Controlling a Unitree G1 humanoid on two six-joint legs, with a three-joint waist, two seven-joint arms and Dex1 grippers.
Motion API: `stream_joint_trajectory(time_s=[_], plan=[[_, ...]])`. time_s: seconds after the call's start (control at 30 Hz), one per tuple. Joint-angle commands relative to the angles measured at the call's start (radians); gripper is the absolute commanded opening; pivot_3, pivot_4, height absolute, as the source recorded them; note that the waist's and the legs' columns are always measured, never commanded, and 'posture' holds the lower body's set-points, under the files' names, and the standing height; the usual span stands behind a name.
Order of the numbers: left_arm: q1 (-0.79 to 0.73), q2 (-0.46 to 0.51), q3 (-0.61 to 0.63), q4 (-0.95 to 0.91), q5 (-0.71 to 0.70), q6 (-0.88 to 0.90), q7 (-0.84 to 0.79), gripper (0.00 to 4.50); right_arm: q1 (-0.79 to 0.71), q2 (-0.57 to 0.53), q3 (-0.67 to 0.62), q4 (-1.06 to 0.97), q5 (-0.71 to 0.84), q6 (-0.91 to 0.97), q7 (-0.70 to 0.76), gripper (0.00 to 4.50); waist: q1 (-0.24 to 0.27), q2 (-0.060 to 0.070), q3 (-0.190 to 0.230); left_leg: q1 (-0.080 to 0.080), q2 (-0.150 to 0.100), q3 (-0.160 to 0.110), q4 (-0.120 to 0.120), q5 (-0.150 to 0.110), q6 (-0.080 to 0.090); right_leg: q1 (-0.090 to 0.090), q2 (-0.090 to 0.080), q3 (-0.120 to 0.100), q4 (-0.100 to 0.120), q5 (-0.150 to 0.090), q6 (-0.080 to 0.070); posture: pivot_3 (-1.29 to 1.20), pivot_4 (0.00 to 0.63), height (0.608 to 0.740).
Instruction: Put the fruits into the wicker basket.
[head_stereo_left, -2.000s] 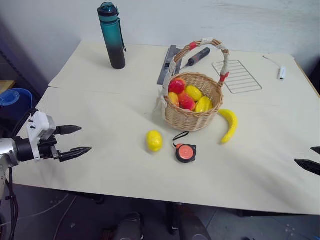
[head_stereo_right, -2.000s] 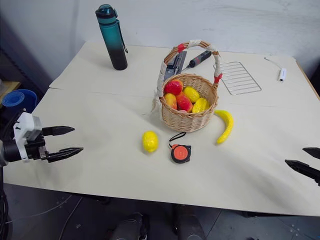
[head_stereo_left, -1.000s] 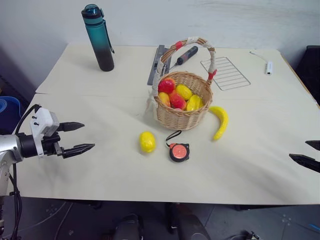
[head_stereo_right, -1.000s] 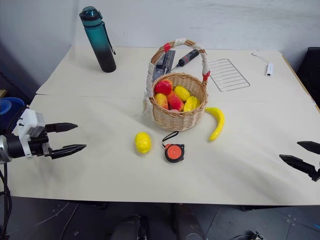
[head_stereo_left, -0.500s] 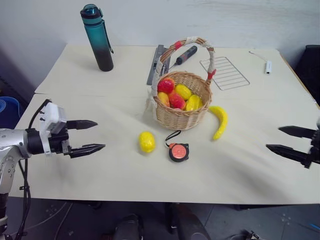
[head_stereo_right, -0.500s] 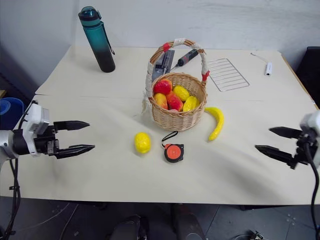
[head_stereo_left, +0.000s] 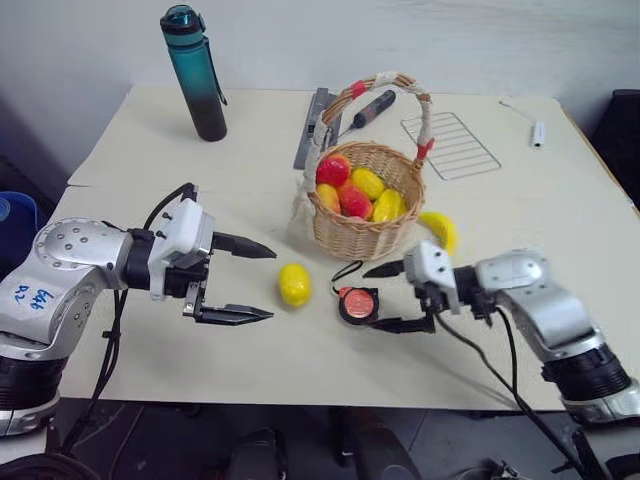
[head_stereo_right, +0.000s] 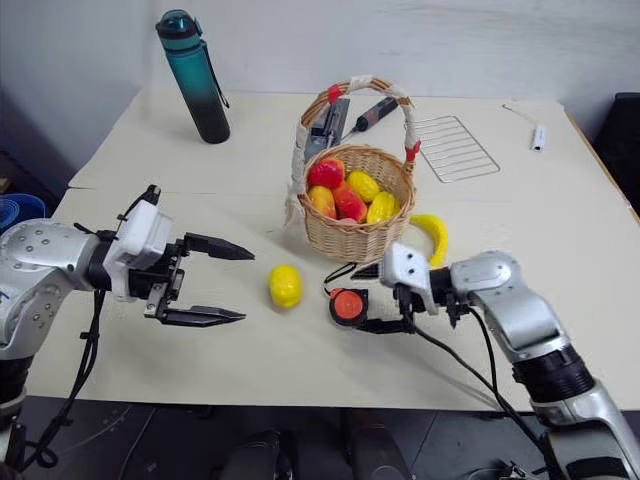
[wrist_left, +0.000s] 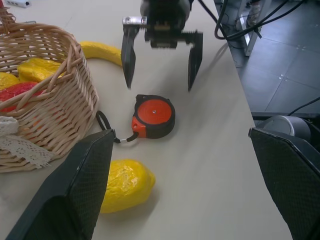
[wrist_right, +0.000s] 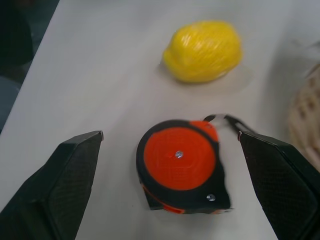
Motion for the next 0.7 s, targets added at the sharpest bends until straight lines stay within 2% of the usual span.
stream_joint_trajectory(time_s=[0.03,0.2,0.37,0.47,0.6,0.7], plan=[[-0.025,-0.012,0.002,-0.019,0.005,-0.012,0.017,4.5,-0.038,0.033,0.039,0.074,-0.07,-0.058,-0.004,4.47,-0.001,0.0,0.0,0.0,0.0,0.0,0.001,0.0,0.0,0.0,0.0,0.0,0.0,0.0,0.0,0.0,0.15,0.74],[-0.007,-0.022,0.015,-0.043,0.003,-0.007,0.045,4.5,-0.057,0.089,0.068,0.147,-0.131,-0.092,-0.025,4.47,-0.004,-0.001,0.0,0.0,-0.001,0.001,0.004,0.0,0.0,0.0,-0.001,0.0,0.005,0.0,0.0,0.0,0.15,0.74],[0.009,-0.018,0.019,-0.049,0.001,-0.01,0.051,4.5,-0.027,0.113,0.039,0.117,-0.109,-0.076,-0.029,3.06,-0.006,-0.001,0.0,0.002,0.0,0.001,0.004,0.0,-0.001,0.0,-0.001,0.0,0.008,-0.001,-0.001,0.0,0.15,0.74],[-0.009,-0.026,0.011,-0.027,0.006,-0.015,0.052,4.5,0.006,0.098,-0.01,0.051,-0.068,-0.046,-0.038,3.06,-0.004,-0.001,0.0,0.002,0.0,0.0,0.004,0.0,-0.001,0.0,-0.001,0.0,0.009,-0.001,-0.001,0.0,0.15,0.74],[-0.051,-0.056,-0.009,-0.005,0.004,-0.016,0.055,4.5,0.088,0.031,-0.191,-0.114,0.09,0.13,-0.069,3.06,0.001,0.0,0.0,0.002,-0.001,0.0,0.005,0.0,-0.001,0.0,-0.002,0.0,0.01,-0.002,-0.001,0.0,0.15,0.74],[-0.088,-0.093,-0.015,0.005,-0.003,-0.009,0.075,4.5,0.168,-0.048,-0.398,-0.197,0.205,0.29,-0.129,3.06,0.015,0.0,0.0,0.001,-0.002,-0.001,0.006,-0.001,-0.001,0.0,-0.003,-0.001,0.01,-0.003,0.0,0.0,0.15,0.74]])
